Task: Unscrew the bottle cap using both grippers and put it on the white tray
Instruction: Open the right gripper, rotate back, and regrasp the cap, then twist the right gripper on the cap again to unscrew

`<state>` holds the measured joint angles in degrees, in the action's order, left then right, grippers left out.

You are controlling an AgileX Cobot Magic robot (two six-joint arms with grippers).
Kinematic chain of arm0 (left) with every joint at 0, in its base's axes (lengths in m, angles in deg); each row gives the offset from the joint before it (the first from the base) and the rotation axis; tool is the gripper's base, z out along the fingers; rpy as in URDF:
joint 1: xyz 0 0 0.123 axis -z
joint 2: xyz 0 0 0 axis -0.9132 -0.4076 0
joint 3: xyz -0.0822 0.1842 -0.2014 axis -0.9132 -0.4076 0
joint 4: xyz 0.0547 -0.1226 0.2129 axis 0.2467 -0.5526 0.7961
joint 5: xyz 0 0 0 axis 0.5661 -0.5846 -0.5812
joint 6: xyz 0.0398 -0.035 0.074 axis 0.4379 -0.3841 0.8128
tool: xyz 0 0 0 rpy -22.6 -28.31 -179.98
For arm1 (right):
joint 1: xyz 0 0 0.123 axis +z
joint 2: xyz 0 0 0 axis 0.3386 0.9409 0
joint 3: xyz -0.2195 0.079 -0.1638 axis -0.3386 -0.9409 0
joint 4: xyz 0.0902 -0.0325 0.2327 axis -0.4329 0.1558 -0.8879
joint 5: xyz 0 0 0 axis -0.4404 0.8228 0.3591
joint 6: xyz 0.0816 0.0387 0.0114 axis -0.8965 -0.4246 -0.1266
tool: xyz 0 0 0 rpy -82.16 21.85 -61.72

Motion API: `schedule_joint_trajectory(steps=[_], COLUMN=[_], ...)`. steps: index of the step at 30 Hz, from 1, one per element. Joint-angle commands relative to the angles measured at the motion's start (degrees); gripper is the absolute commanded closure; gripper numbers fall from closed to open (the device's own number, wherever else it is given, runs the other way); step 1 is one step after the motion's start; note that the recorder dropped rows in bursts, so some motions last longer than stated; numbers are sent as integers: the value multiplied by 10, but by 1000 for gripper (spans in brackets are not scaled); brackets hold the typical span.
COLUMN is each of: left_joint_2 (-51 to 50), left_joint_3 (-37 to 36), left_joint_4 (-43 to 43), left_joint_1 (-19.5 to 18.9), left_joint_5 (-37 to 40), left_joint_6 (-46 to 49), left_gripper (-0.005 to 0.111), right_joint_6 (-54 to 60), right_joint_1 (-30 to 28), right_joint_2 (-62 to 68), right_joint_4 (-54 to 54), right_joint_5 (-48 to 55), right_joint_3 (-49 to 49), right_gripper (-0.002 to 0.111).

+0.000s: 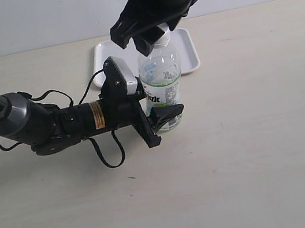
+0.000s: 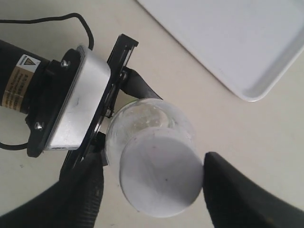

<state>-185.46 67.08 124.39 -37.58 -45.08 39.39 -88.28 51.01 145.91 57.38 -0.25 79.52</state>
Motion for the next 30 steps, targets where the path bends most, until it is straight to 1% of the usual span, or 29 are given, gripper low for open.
schedule_joint_trajectory(steps=[1, 8, 11, 14, 17, 18, 21, 24, 28, 30], left_joint_2=[8, 8, 8, 8, 8, 8, 8, 8, 8, 8], left_joint_3=[0, 0, 0, 0, 0, 0, 0, 0, 0, 0], left_joint_4=[-4, -3, -3, -3, -3, -3, -2, -2, -1, -1], left_joint_1=[2, 2, 2, 2, 2, 2, 2, 2, 2, 2], left_joint_5=[1, 6, 6, 6, 6, 6, 6, 6, 6, 6], left_joint_6=[2, 2, 2, 2, 2, 2, 2, 2, 2, 2], left_gripper=[107, 107, 107, 107, 107, 107, 107, 107, 107, 107], right_joint_6=[5, 5, 5, 5, 5, 8, 23, 39, 79, 126], right_joint_1=[1, 1, 1, 1, 1, 1, 1, 1, 1, 1], right_joint_2=[-14, -16, -16, -16, -16, -16, -16, -16, -16, -16], right_joint_4=[6, 6, 6, 6, 6, 6, 6, 6, 6, 6], right_joint_5=[6, 0, 0, 0, 0, 0, -1, -3, -3, 2], right_joint_3=[-1, -1, -1, -1, -1, -1, -1, -1, -1, -1], right_gripper=[50, 50, 55, 61, 74, 80, 96, 108, 108, 108])
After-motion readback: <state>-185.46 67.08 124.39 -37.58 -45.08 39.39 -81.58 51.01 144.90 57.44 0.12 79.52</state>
